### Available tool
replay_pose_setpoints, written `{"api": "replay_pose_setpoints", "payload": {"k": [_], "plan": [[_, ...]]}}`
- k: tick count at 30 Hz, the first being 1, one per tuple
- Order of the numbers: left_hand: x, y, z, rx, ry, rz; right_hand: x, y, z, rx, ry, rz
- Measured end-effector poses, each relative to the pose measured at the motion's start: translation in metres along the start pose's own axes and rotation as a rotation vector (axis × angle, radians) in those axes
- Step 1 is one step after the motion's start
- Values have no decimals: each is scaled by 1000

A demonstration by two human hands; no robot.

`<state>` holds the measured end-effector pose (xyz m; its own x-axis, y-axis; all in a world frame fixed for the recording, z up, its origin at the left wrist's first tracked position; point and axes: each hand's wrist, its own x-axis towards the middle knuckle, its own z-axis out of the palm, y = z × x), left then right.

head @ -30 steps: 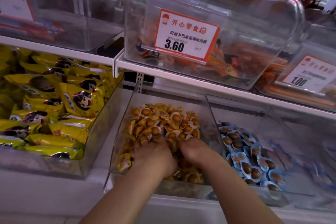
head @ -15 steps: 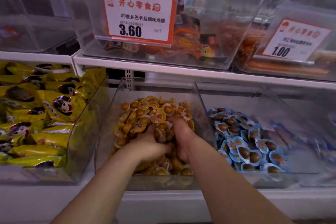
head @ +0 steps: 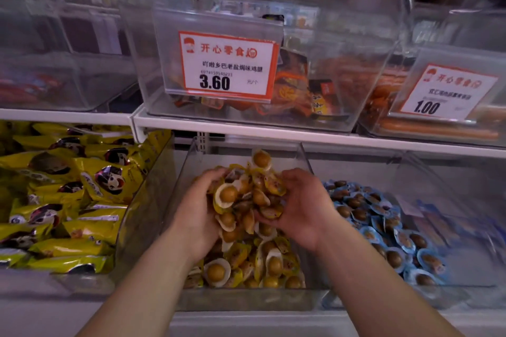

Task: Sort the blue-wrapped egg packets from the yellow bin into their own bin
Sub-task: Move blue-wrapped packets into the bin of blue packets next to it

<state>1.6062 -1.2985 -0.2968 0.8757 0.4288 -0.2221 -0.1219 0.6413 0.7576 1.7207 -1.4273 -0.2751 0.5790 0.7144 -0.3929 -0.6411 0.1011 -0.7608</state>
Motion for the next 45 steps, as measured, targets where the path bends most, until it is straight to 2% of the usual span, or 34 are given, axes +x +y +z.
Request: {"api": "replay_pose_setpoints", "payload": {"k": [2, 3, 6, 8, 10, 12, 16, 19, 22, 26, 29, 31, 33, 36, 38, 40, 42, 45], "plan": [[-3, 1, 2, -44, 43, 51, -7, 3, -2, -18, -62, -4], [-5, -1, 1, 15, 84, 82, -9, 6, -3, -45, -57, -13], [-7, -8, -9, 481, 271, 275, -15, 23, -11, -242, -16, -105], [-11, -13, -19, 760, 266, 341, -18, 34, -15, -419, -4, -170], [-15, -17, -26, 976, 238, 363, -17, 38, -21, -669, 122, -265], [-16, -19, -31, 1045, 258, 442, -13, 38, -27, -975, 241, -385], [-19, -16, -28, 1074, 372, 592, -15, 40, -23, -1413, 400, -710], [-24, -18, -28, 1155, 344, 654, -18, 37, -16, -1547, 388, -904], [-27, -21, -32, 1472, 289, 662, -18, 35, -16, -1590, 229, -860], [-35, -25, -32, 1750, 266, 568, -6, 51, -18, -1732, -47, -483], [-39, -25, -32, 1914, 242, 451, 2, 51, -20, -1622, -25, -419], [-40, -24, -31, 1930, 197, 382, 2, 53, -19, -1582, -15, -395], [-40, -24, -29, 1882, 196, 413, 0, 59, -17, -1595, -24, -400], [-39, -23, -28, 1727, 287, 517, -3, 64, -18, -1537, -34, -428], [-37, -22, -28, 1585, 336, 565, -3, 59, -20, -1442, 29, -400], [-36, -21, -28, 1440, 349, 612, -5, 49, -20, -1221, 141, -353], [-37, -20, -26, 1305, 348, 674, -10, 39, -18, -777, 187, -273], [-40, -22, -12, 1177, 321, 781, -26, 28, -10, -149, 110, -72]]}}
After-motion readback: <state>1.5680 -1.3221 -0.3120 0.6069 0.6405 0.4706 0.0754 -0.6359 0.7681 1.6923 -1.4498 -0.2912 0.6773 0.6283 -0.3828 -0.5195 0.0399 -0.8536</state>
